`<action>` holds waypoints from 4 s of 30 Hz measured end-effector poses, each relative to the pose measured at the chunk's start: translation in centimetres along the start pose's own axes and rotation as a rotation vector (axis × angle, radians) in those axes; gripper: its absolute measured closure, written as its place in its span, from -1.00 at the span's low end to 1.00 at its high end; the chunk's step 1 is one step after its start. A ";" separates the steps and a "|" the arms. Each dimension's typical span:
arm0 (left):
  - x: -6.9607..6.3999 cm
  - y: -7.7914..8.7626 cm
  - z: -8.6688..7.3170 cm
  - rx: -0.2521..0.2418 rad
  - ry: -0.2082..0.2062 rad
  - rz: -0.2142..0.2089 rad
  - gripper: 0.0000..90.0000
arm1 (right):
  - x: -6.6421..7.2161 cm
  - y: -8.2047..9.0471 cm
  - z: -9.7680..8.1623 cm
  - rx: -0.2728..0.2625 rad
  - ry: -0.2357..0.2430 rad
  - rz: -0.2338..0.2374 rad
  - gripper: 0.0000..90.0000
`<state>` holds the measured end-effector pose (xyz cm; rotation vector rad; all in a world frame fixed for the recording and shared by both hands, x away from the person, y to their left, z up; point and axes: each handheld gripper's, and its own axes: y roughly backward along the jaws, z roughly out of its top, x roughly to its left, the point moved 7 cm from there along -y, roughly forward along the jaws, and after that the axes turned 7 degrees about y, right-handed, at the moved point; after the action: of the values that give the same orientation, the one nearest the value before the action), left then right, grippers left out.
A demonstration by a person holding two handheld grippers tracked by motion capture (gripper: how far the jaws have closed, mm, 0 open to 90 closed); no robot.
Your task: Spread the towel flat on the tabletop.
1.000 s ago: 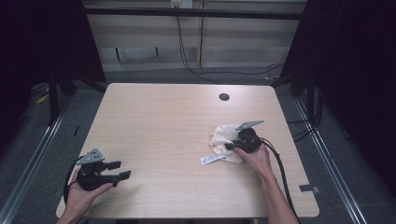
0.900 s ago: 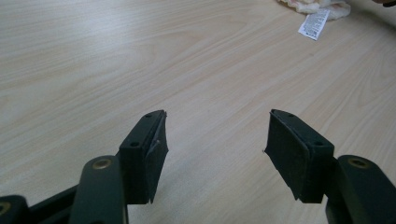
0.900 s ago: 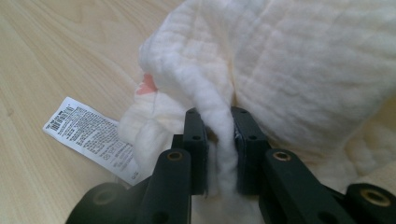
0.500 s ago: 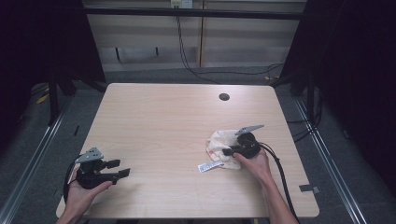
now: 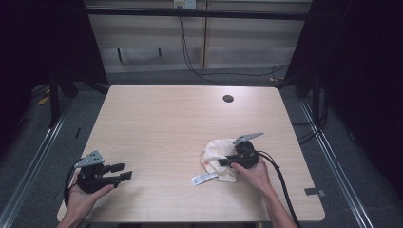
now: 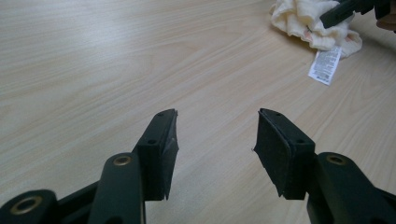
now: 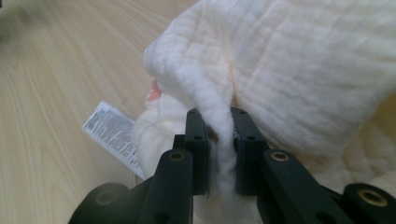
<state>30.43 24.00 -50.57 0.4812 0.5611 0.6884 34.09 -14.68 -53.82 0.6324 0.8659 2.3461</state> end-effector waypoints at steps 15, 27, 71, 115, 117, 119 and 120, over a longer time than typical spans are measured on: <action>-0.3 -0.6 0.3 0.019 -0.030 -0.017 0.27 | 3.4 -0.9 2.2 -0.016 0.042 0.054 0.77; -0.1 -0.9 0.2 0.024 -0.009 -0.013 0.07 | 5.7 -4.6 1.6 0.007 0.083 0.088 0.67; -0.5 -0.5 -0.3 0.045 -0.020 -0.009 0.04 | 9.3 -4.8 0.8 0.017 0.334 0.055 0.69; -8.5 -6.7 4.1 0.097 -0.224 -0.224 0.66 | 1.6 3.6 4.2 -0.177 0.140 -0.040 0.95; -8.7 -7.4 4.2 0.110 -0.237 -0.217 0.66 | 0.8 3.5 3.9 -0.168 0.135 -0.059 0.95; -9.1 -8.4 4.6 0.109 -0.222 -0.238 0.64 | 0.1 3.3 3.5 -0.175 0.112 -0.058 0.95; -9.5 -8.7 4.7 0.105 -0.219 -0.250 0.64 | 0.0 3.0 3.3 -0.174 0.107 -0.059 0.95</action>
<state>31.25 10.41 -49.11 0.5653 0.4421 0.3638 35.05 -15.16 -49.44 0.4074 0.7066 2.3871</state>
